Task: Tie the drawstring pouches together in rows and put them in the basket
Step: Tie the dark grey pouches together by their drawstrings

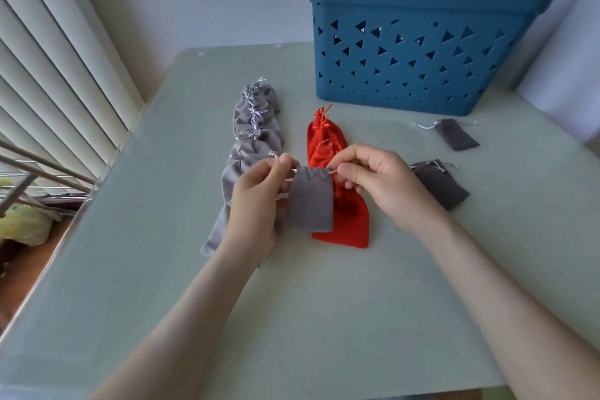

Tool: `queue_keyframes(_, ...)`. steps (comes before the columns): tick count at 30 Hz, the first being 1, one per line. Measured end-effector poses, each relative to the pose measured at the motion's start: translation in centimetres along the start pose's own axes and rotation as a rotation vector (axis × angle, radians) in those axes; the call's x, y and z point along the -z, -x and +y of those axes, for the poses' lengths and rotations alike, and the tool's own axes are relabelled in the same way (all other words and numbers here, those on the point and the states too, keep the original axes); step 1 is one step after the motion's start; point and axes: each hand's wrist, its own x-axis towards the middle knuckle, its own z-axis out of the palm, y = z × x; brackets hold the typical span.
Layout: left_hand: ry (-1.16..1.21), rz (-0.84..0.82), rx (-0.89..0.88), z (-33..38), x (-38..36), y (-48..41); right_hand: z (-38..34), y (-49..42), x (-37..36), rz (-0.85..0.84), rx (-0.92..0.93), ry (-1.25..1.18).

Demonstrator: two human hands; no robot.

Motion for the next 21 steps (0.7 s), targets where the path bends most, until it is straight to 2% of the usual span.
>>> queue_keyframes(3,-0.056,0.01,-0.014,-0.2,0.2,-0.1,0.0,0.1,0.3,-0.005,0.021,0.099)
queue_keyframes(6,-0.035,0.017,-0.005,0.2,0.7,-0.6,-0.1,0.4,1.0,-0.087,0.046,0.246)
queue_keyframes(8,0.052,-0.022,-0.007,0.8,1.0,-0.7,-0.5,0.5,1.9,-0.109,0.065,0.296)
queue_keyframes(11,0.002,-0.096,-0.01,1.1,1.2,-0.6,-1.1,0.8,2.8,-0.163,0.092,0.343)
queue_keyframes(14,0.006,-0.253,0.104,1.1,1.4,-0.5,-1.4,1.1,2.9,-0.219,0.076,0.316)
queue_keyframes(17,-0.087,-0.413,0.224,0.9,1.1,0.1,-1.4,1.2,2.7,-0.271,0.034,0.251)
queue_keyframes(21,-0.157,-0.522,0.268,0.5,0.6,0.5,-1.6,1.5,2.0,-0.355,-0.014,0.075)
